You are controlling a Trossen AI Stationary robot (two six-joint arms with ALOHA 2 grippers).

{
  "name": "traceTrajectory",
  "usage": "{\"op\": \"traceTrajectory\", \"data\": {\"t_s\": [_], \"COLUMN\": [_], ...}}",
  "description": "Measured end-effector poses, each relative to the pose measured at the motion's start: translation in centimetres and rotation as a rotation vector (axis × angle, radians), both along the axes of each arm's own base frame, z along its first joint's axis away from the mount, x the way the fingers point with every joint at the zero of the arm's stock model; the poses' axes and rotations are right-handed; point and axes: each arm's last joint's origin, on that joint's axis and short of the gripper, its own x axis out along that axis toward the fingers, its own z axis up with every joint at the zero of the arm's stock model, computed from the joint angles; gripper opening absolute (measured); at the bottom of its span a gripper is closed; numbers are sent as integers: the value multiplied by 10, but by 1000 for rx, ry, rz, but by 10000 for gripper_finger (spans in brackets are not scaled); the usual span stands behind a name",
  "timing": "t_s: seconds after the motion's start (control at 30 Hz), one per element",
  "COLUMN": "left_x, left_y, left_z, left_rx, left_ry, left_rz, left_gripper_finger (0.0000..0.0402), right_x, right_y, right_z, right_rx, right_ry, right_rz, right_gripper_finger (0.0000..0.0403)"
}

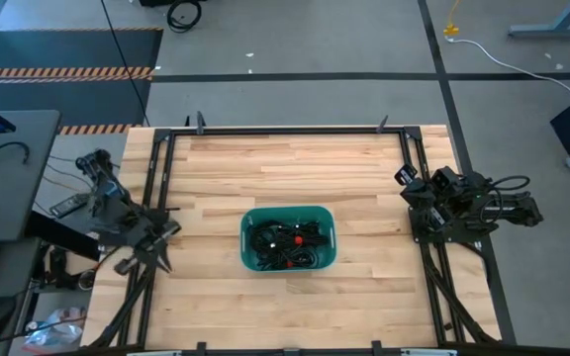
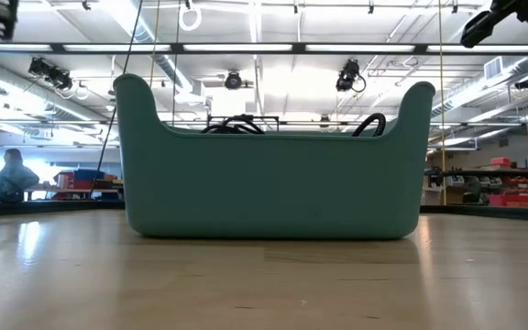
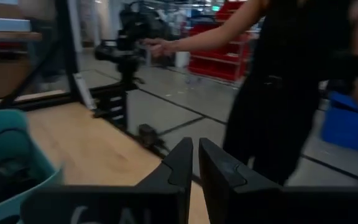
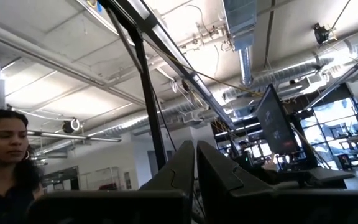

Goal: Pick and place USB-C Cables
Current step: Return to Home Position

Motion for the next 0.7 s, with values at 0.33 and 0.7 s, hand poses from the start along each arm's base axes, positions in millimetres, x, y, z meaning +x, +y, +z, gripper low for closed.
{"op": "traceTrajectory", "data": {"t_s": [0.33, 0.7], "left_x": [22, 39], "left_y": [-4, 25], "left_z": [-41, -44], "left_rx": [8, 122], "left_ry": [-154, -167], "left_rz": [167, 499], "left_gripper_finger": [41, 73], "right_x": [-1, 5], "right_y": [0, -1], "right_z": [1, -7], "right_rx": [28, -44], "right_ry": [-5, 74], "right_rz": [21, -81], "right_gripper_finger": [25, 25]}}
